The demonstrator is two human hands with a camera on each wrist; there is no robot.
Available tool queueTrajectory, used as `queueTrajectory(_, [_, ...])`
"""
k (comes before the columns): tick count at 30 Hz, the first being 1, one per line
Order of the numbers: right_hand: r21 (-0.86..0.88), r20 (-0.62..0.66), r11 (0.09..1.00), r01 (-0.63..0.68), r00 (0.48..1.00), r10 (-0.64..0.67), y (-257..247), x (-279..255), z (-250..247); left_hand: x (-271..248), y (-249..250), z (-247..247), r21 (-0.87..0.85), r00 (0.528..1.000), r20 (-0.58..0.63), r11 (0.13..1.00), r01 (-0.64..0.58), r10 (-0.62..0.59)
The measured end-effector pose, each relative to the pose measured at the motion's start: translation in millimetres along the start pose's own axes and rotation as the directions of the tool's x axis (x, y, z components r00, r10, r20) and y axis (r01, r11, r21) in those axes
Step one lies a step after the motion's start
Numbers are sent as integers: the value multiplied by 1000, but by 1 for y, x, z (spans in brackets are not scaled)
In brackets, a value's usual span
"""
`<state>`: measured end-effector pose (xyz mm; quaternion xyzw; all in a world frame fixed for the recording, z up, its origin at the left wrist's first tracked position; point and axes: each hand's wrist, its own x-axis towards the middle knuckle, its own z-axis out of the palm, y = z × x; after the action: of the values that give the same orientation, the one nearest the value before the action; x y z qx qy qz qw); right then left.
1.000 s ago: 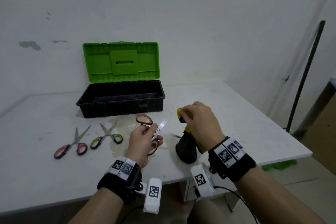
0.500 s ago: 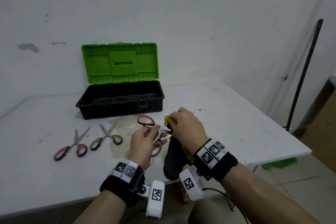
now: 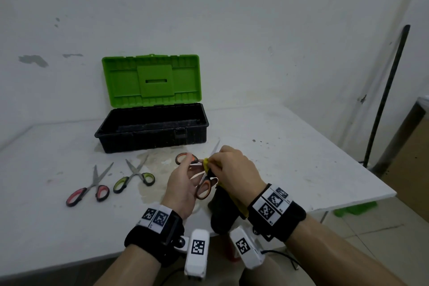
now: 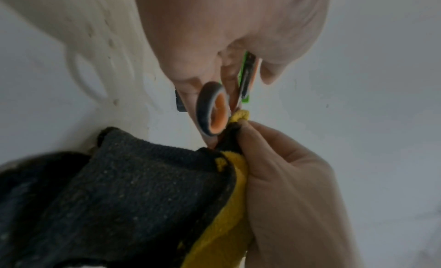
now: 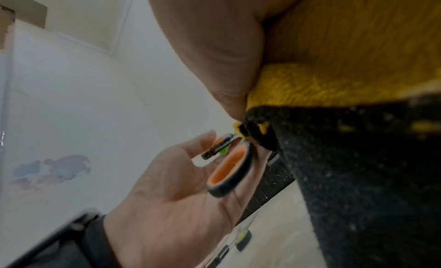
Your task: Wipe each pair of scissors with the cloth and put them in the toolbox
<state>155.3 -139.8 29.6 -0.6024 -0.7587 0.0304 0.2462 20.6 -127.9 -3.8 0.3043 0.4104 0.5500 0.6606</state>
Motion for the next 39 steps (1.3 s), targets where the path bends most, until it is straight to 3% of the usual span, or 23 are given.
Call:
queueTrajectory(6, [-30,-82,994,-109,991,106,14,5,-7,-1,-1,-2,16,998,55,1000,17,-18])
queueTrajectory(14, [0,20,1000,21,1000,-21,-10,-6,-4,-1,-4,6,-75,989,132,995,72,-62])
queueTrajectory(21, [-79,-70,996,-51,997,46,-9,0,-5,-1,-6,7,-76,989,143,996,34,-23])
queueTrajectory(27, [-49,-38,999,22,999,-24,-16,-8,-1,-5,-2,8,-100,982,189,994,38,-19])
queueTrajectory(31, [-61,-59,998,-28,998,24,-12,-6,-4,-7,-4,7,-118,985,170,992,36,-15])
queueTrajectory(39, [-70,-62,997,-8,998,3,-17,-8,4,-5,-9,11,-7,989,145,1000,-6,7])
